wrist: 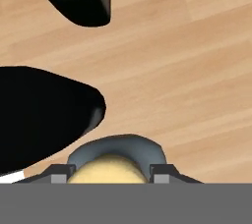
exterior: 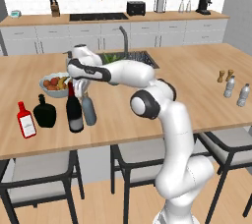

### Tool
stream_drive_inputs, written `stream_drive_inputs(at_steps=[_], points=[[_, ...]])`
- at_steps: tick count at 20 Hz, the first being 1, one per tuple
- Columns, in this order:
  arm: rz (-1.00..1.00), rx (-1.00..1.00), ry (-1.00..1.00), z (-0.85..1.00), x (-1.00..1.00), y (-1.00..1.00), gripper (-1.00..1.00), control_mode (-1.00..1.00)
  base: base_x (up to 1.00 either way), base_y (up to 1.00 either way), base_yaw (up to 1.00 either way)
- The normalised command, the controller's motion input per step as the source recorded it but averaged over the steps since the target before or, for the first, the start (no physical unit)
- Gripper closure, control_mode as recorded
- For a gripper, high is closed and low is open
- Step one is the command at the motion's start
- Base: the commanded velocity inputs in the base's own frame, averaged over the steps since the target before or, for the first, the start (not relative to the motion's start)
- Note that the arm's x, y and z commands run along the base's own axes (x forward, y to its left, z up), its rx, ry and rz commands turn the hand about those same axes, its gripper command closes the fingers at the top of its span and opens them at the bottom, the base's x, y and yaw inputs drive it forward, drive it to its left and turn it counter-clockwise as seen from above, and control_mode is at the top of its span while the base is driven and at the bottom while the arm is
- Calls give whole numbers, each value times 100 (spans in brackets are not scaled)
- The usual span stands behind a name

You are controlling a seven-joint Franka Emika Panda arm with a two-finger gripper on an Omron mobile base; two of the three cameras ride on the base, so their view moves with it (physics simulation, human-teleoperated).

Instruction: Move the plastic bottles in the middle to the plastics group, and the glass bottles in the middle to the glass group.

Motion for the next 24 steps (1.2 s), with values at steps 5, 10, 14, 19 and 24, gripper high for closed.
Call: stream_drive_inputs(at_steps=[5, 10, 14, 19, 24], points=[[0, 8, -13, -37, 0, -4, 100, -100, 0, 0, 0], [0, 6, -4, -9, -10, -27, 100, -100, 0, 0, 0], [0, 4, 0, 0, -2, -36, 100, -100, 0, 0, 0], [0, 5, -2, -3, 0, -5, 100, -100, 0, 0, 0], [2, 15, -12, -15, 0, 0, 100, -100, 0, 0, 0]])
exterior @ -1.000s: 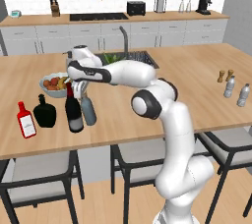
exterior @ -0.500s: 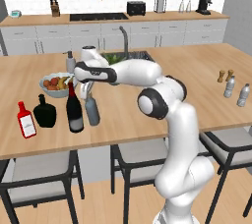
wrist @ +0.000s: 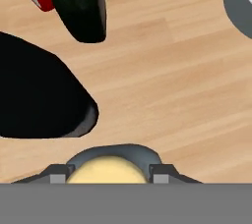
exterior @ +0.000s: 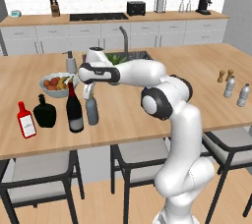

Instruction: Move the plastic bottles in the middle to the plastics group, and the glass bottles in the middle to the glass group.

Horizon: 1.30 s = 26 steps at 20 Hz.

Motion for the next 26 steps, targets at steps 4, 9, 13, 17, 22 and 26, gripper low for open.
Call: stream_drive_inputs(at_steps=[4, 9, 13, 17, 22, 26], points=[[4, 18, -16, -13, 0, 0, 100, -100, 0, 0, 0], [5, 15, -11, -48, 0, 0, 100, -100, 0, 0, 0], [2, 6, -1, -40, 0, 0, 100, -100, 0, 0, 0], [0, 0, 6, -24, 0, 0, 100, -100, 0, 0, 0], [0, 0, 2, -1, 0, 0, -100, -100, 0, 0, 0], [0, 0, 1, 0, 0, 0, -100, -100, 0, 0, 0]])
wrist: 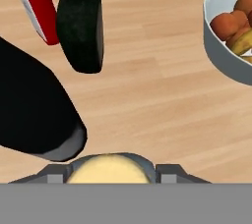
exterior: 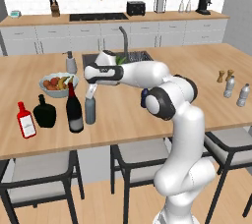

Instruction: Move the plastic bottles in the middle to the plastics group, and the glass bottles in the middle to the glass group.

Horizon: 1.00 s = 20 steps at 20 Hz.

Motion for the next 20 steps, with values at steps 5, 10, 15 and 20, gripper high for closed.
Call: stream_drive_inputs(at_steps=[5, 10, 15, 20], points=[[0, 0, 4, 0, 0, 0, -100, -100, 0, 0, 0], [0, 0, 4, 3, 0, 0, -100, -100, 0, 0, 0], [0, 0, 0, 10, -1, 0, -100, -100, 0, 0, 0], [-1, 0, 0, 13, -5, -7, -100, -100, 0, 0, 0]])
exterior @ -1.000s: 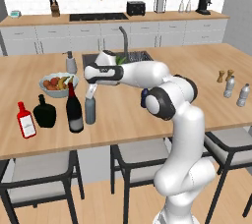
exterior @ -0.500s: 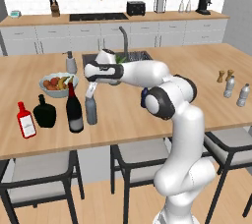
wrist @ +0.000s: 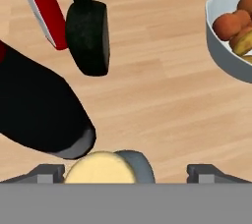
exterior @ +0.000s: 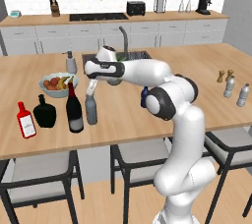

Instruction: Move the plastic bottles in the middle to the plastics group, and the glass bottles in the middle to the glass group.

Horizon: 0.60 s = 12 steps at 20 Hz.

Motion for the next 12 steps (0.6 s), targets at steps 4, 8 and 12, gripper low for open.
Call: stream_drive_inputs(at_steps=[4, 8, 12], points=[[-2, 0, 0, 11, -7, -27, -100, -100, 0, 0, 0], [-4, 0, 0, 10, -7, -33, -100, -100, 0, 0, 0], [-7, 0, 0, 16, -5, -44, -100, -100, 0, 0, 0]])
